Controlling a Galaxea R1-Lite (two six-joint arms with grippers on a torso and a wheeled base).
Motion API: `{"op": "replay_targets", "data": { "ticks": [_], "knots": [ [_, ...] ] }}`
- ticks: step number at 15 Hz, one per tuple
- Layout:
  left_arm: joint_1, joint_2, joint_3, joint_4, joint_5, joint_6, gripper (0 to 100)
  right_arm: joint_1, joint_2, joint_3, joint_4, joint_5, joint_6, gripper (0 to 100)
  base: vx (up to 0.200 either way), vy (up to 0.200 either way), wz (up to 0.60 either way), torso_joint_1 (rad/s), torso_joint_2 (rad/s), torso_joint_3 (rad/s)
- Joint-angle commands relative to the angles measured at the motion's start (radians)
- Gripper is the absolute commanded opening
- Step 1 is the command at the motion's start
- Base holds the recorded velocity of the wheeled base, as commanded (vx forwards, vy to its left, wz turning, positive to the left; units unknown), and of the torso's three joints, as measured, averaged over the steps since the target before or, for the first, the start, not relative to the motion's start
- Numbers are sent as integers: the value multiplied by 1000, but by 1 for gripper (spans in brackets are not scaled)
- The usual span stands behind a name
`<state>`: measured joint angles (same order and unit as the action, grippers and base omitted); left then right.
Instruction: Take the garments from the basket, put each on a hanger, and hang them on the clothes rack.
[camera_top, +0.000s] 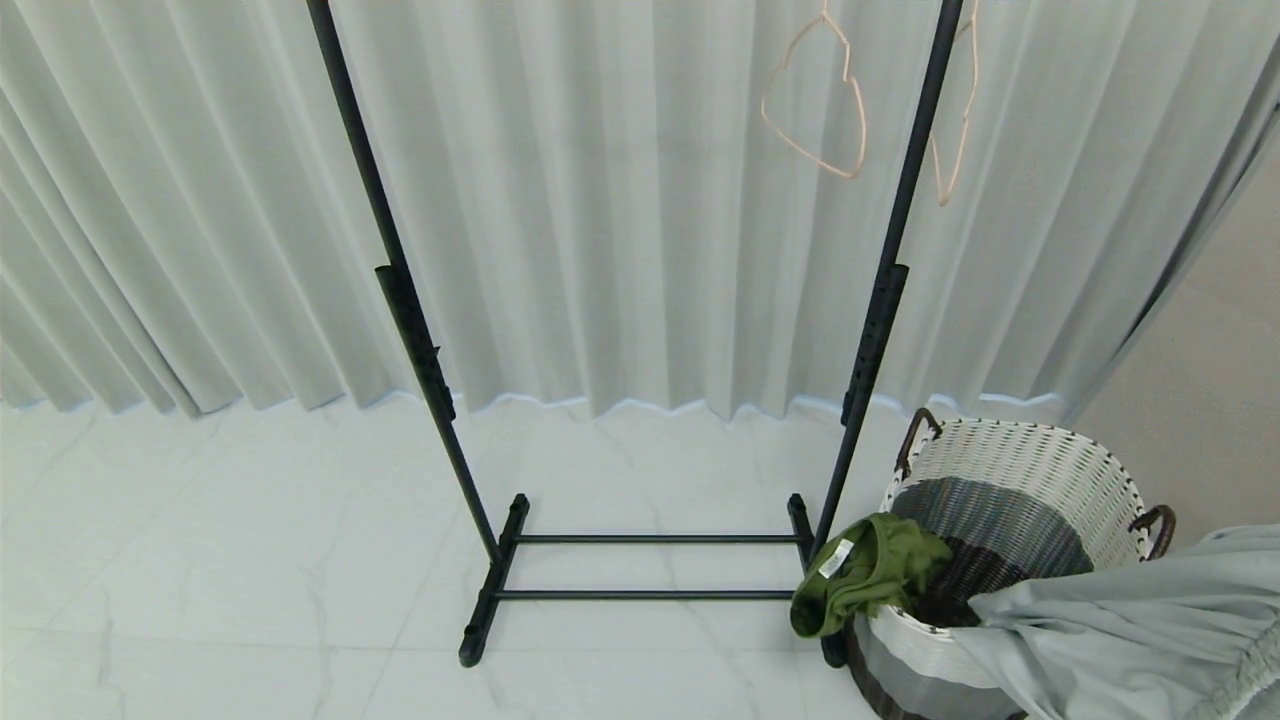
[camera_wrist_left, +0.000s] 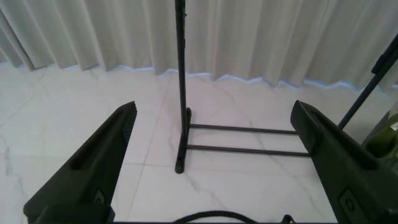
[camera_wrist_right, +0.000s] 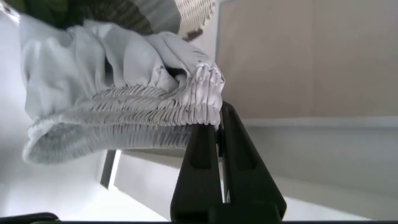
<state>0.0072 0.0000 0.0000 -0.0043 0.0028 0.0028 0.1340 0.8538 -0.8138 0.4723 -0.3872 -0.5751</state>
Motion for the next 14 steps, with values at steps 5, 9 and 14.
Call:
{"op": "replay_targets", "data": {
  "ticks": [5, 9, 14],
  "knots": [
    [0, 0, 0, 0, 0, -3, 100, 12, -6, -19, -1, 7, 0, 0, 0, 80, 0, 2, 0, 1],
    [0, 0, 0, 0, 0, -7, 100, 61, 53, -123, 5, 8, 9, 0, 0, 0, 0, 0, 0, 0],
    [-1, 0, 0, 0, 0, 13, 100, 300, 203, -318, 31, 5, 130, 0, 0, 0, 0, 0, 0, 0]
  ]
}}
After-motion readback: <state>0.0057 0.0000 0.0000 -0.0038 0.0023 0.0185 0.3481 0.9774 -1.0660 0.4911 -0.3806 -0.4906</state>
